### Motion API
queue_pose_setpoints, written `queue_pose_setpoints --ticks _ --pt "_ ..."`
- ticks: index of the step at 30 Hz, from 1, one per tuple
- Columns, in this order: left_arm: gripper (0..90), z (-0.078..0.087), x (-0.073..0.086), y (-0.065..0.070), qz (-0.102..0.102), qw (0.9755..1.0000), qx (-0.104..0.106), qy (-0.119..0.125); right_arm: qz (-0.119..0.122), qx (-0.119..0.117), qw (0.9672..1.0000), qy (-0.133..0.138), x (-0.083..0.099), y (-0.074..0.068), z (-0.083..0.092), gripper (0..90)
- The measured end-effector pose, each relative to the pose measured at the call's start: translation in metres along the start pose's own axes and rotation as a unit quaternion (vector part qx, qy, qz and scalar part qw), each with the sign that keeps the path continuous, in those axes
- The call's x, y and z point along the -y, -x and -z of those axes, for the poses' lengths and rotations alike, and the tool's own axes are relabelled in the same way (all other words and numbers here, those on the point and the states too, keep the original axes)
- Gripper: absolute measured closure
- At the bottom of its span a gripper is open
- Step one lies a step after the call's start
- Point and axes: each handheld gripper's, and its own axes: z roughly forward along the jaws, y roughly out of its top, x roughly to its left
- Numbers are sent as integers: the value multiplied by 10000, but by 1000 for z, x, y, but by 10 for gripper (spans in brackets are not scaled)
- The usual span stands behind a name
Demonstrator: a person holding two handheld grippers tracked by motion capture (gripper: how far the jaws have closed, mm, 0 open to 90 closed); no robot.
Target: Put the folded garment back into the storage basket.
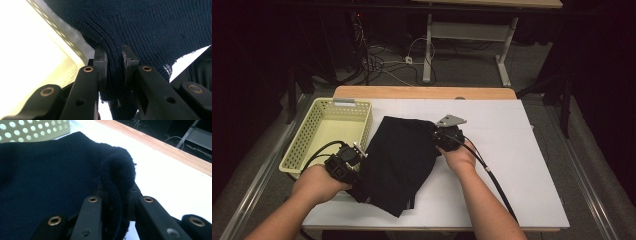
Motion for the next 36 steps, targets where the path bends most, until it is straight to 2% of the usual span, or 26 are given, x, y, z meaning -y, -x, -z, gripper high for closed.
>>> queue_pose_setpoints --ticks 11,21,28,36 --pt "770 8 -8 2 -78 9999 2 -121 24 -5 10000 59 -6 -2 6 802" --pt "770 21 -19 6 -217 9991 -8 -370 132 -5 9997 195 -20 -3 18 802" --pt "770 31 -24 4 -250 9985 -32 -494 110 -13 9997 229 -22 -2 23 801" --pt "771 33 -28 6 -312 9977 -86 -596 110 -23 9996 263 -22 -1 25 801"
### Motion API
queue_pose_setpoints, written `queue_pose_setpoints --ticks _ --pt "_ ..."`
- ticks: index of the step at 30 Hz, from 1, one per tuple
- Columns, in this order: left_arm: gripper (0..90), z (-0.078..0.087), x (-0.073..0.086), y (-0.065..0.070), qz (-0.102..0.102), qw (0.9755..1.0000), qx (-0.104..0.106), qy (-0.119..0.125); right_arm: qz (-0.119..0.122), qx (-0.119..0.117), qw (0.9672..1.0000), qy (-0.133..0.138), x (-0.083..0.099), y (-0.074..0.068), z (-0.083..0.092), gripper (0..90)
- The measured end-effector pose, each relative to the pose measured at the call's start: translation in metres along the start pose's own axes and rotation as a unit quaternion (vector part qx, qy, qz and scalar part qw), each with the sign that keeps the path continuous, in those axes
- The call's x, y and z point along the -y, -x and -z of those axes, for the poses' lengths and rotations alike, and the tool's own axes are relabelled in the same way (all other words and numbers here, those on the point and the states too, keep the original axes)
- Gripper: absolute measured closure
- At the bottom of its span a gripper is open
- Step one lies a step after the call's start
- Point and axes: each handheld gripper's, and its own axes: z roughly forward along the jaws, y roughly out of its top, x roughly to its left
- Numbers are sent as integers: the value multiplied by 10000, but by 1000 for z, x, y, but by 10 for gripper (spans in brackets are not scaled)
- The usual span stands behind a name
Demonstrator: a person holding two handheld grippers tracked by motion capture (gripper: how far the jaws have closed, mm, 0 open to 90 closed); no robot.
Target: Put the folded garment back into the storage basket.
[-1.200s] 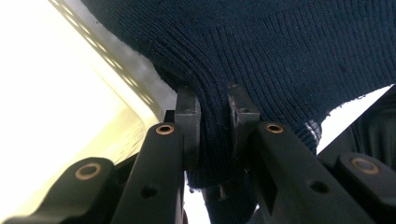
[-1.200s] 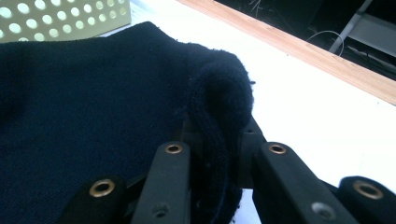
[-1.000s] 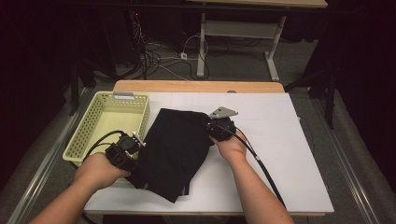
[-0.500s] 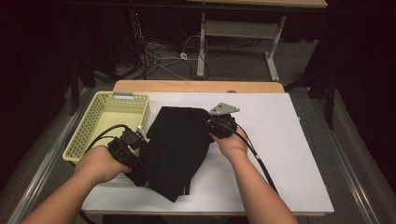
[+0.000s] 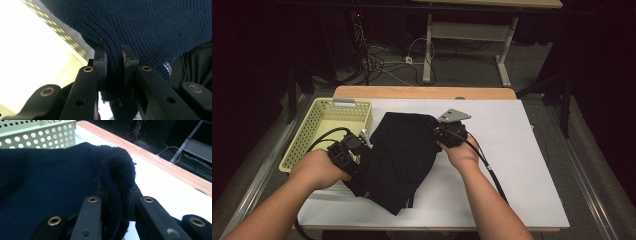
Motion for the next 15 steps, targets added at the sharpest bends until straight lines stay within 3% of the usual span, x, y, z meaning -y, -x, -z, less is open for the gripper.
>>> queue_pose_setpoints --ticks 15 --pt "770 12 -5 0 -87 9999 56 -33 -63 34 10000 56 -3 3 7 800"
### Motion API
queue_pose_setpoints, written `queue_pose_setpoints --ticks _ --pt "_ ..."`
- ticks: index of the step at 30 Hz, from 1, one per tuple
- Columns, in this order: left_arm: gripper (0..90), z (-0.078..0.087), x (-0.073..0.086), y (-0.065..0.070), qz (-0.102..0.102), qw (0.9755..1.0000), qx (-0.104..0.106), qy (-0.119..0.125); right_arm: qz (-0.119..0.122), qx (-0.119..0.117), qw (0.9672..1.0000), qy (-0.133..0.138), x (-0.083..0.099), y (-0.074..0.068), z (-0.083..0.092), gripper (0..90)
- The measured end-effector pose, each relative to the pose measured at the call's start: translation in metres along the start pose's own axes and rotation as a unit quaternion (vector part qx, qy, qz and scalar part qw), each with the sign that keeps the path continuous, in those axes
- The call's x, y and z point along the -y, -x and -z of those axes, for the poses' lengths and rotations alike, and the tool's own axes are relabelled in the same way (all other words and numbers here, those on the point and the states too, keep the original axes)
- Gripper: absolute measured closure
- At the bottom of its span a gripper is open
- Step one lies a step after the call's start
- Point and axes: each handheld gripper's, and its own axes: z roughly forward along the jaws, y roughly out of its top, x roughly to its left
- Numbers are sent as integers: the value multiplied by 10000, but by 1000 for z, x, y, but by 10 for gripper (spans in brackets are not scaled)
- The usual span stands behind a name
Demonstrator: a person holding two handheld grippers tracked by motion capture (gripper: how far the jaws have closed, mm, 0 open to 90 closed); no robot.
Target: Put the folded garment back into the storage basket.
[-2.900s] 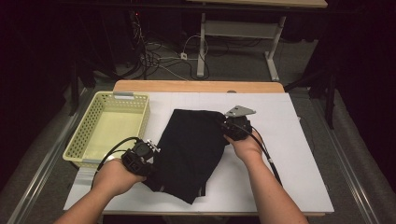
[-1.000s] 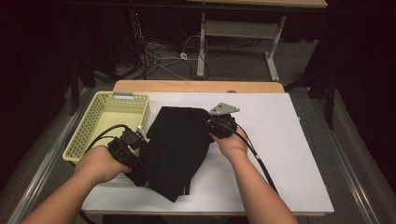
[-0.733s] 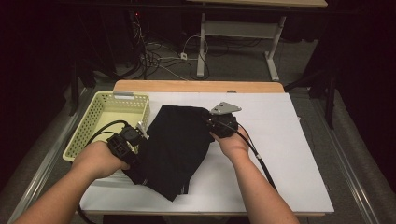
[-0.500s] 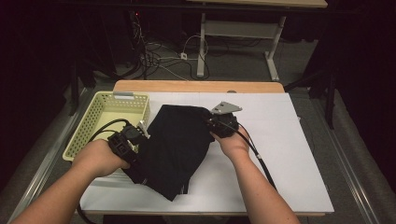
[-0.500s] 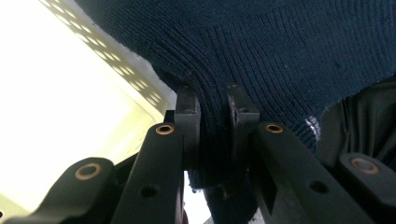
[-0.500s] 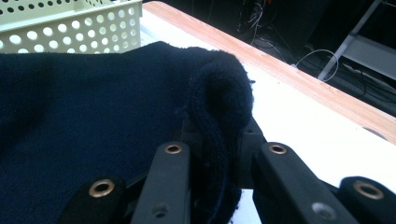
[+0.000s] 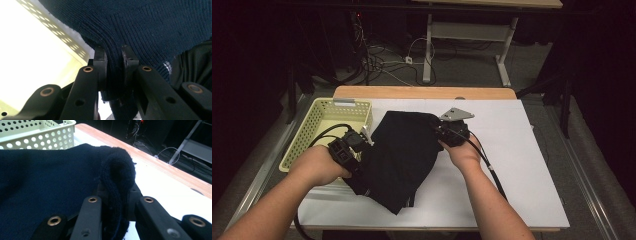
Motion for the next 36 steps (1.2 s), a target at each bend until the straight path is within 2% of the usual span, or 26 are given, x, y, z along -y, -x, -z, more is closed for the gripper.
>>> queue_pose_setpoints --ticks 10,20,26,36 --pt "770 19 -3 1 -62 10000 -64 -37 -9 17 9999 110 -12 3 9 800" --pt "770 51 -1 -4 -65 9998 -183 30 83 82 9992 370 -47 6 19 799" --pt "770 61 10 -12 29 9997 -251 32 177 14 9987 471 -65 -1 15 799" --pt "770 64 38 -27 268 9992 -298 52 273 -207 9982 486 -80 -23 -8 799"
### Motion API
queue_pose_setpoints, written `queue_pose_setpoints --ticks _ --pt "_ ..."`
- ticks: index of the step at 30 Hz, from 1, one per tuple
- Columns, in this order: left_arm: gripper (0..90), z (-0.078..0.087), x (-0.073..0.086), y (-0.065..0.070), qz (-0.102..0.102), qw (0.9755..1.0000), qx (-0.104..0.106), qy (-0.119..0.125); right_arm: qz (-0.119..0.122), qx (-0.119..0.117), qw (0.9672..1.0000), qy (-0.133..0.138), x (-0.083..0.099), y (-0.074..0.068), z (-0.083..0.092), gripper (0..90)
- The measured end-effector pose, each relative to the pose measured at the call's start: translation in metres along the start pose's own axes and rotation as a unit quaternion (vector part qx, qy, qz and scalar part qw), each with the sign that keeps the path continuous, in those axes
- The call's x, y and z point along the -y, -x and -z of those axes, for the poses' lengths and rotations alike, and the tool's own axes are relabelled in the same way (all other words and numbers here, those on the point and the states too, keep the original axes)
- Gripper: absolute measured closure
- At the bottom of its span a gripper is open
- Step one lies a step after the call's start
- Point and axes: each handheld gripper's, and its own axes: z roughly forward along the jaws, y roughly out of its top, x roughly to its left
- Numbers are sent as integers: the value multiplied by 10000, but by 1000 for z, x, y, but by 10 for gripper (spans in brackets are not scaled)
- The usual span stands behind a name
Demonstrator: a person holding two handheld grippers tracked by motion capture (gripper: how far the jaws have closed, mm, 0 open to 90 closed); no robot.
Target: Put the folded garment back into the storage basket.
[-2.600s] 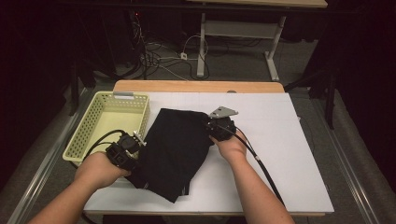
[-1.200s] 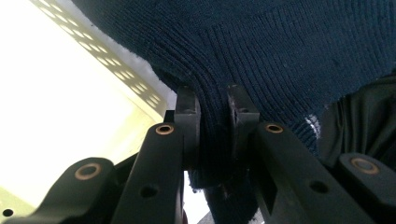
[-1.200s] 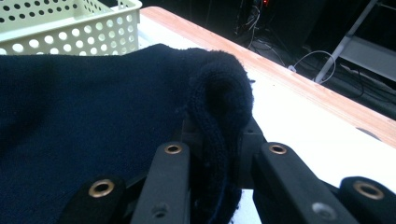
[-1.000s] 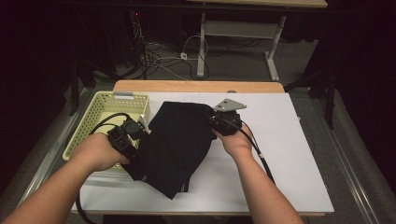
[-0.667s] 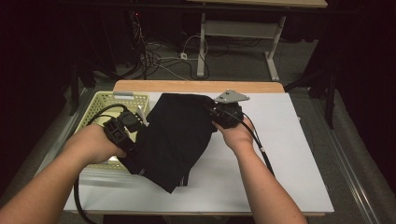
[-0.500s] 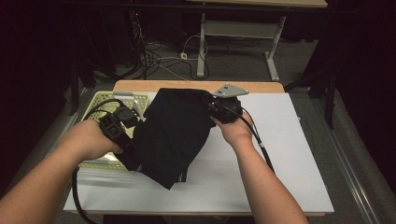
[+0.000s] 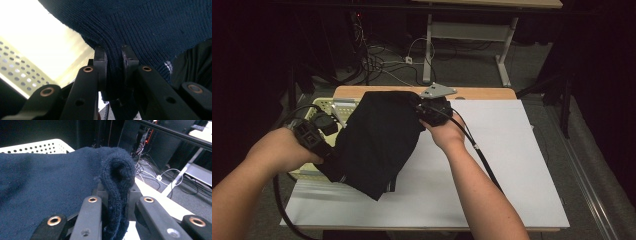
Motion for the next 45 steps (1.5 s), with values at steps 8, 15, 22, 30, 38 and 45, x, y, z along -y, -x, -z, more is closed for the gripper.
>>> queue_pose_setpoints --ticks 8,15,22,30,38,45 --pt "770 -1 23 -15 213 9998 -1 52 89 -163 9998 3 -11 -16 -20 799" --pt "769 -2 45 -30 435 9990 14 96 157 -328 9993 -14 -22 -32 -42 799" --pt "770 -5 67 -49 692 9974 34 184 253 -471 9986 -35 -33 -44 -69 799" --pt "769 -6 83 -73 1051 9940 -8 294 367 -619 9974 -78 -51 -58 -103 799" --pt "768 -8 95 -91 1323 9899 -55 504 434 -663 9967 -155 -65 -62 -139 797" --pt "767 -11 101 -105 1468 9869 -93 658 389 -650 9969 -210 -70 -60 -159 797"
